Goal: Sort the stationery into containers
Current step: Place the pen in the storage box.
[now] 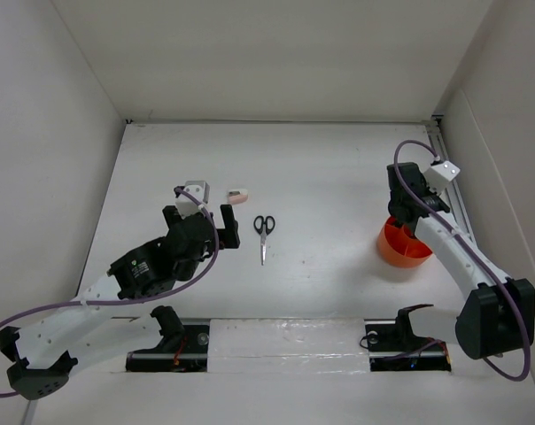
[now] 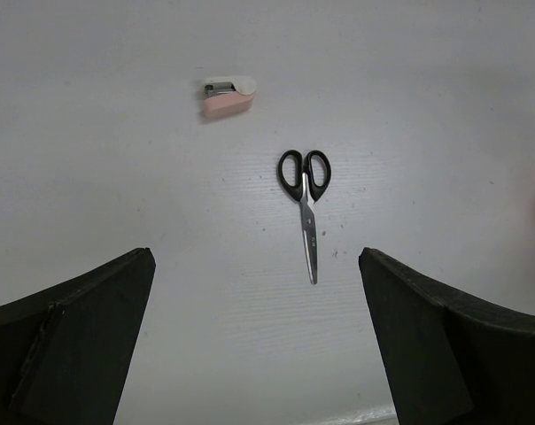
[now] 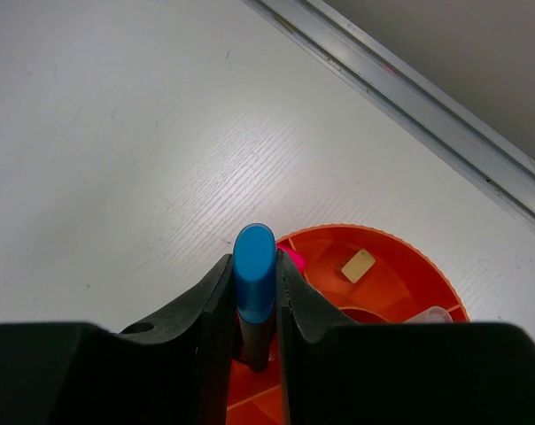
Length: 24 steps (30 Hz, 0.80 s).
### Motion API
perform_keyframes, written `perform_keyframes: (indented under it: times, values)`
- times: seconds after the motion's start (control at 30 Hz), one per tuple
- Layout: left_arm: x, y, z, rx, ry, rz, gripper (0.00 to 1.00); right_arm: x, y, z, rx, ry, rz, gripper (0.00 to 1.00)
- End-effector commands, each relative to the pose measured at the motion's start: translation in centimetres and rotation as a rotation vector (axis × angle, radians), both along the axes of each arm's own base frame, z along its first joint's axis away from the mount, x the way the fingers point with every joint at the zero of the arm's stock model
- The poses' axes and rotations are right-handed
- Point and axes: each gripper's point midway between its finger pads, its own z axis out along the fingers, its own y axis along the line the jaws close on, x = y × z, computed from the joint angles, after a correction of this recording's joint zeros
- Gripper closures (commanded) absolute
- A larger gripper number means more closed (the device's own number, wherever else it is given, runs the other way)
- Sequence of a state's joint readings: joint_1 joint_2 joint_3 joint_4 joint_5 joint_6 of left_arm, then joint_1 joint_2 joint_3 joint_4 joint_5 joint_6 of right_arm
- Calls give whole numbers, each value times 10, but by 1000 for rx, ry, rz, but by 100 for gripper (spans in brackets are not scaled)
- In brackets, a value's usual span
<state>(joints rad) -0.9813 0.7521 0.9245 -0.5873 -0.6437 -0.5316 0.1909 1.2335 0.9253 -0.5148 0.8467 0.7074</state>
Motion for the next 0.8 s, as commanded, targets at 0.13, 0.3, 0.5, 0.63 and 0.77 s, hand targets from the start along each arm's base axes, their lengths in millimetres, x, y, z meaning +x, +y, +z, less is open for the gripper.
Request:
perform_keyframes:
  times: [0.13,0.3,0.5,0.63,0.77]
  values:
    - [0,1,7,-21,-26,-2,0,2,3,6,5,-33,13,77]
    - [0,2,9,-29,-31,-2,0,0,6,2,3,-24,22,60]
    - [0,2,9,-29,-31,-2,0,0,8,5,5,-33,31,46]
    - [0,2,9,-29,-31,-2,0,2,16,3,30,-35,54,42]
    - [1,2,7,-17,-29,6,0,12,28,24,54,-96,128,36]
